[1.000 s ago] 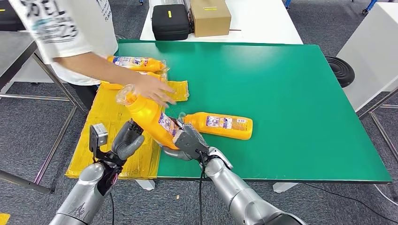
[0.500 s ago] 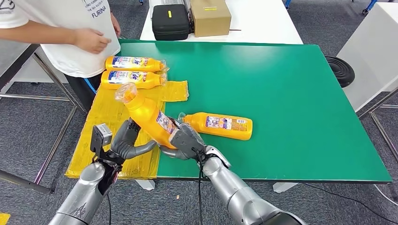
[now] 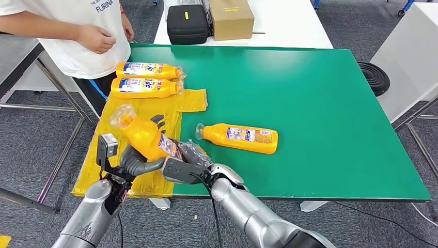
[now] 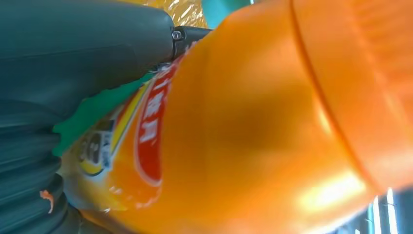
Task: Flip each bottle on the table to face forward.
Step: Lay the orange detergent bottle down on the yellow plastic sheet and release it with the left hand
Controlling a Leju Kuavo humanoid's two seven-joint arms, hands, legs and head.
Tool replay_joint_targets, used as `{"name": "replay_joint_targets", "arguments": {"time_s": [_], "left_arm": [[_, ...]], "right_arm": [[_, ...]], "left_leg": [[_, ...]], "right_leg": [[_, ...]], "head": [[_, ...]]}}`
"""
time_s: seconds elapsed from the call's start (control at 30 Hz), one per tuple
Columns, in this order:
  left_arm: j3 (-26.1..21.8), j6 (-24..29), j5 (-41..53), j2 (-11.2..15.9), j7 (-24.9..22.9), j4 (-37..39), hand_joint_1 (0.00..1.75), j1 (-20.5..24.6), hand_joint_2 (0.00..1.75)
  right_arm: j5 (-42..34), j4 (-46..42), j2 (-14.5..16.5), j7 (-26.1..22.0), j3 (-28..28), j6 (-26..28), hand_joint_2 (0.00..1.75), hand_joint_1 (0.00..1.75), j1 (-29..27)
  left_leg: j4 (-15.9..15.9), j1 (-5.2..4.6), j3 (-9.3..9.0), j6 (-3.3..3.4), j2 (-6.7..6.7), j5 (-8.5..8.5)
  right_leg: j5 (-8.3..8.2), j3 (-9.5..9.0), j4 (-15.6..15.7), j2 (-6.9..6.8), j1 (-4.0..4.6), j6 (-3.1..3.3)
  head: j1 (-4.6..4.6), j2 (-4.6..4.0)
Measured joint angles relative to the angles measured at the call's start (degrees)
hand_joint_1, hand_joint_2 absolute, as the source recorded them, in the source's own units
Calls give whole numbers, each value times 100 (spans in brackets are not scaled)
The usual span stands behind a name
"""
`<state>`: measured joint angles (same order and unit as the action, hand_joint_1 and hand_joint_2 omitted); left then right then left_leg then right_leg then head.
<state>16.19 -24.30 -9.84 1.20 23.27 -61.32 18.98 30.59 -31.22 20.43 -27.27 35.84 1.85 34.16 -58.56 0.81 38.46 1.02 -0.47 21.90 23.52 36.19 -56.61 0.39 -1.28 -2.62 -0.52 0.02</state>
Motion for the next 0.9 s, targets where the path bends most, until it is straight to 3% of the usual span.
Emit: {"name": "replay_joint_targets", "arguments": {"time_s": [0.23,0.63,0.9], "left_arm": [[-62,-243,-387,0,-93,69,0,-54,175],[-102,-446,-588,0,-121,71,0,-76,175],[-115,-991,-932,0,50,78,0,-99,175]], "right_arm": [[-86,40,-19,45,333,27,175,175,45],[-87,119,-19,15,376,45,175,175,91],[85,176,-19,-84,351,80,175,175,91]], "left_leg": [[0,0,0,0,0,0],[0,0,0,0,0,0],[0,0,0,0,1,0]], "right_leg": [[0,1,0,0,0,0],[0,1,0,0,0,0],[0,3,0,0,0,0]], "head": [[-1,0],[-1,0],[-2,0]]}}
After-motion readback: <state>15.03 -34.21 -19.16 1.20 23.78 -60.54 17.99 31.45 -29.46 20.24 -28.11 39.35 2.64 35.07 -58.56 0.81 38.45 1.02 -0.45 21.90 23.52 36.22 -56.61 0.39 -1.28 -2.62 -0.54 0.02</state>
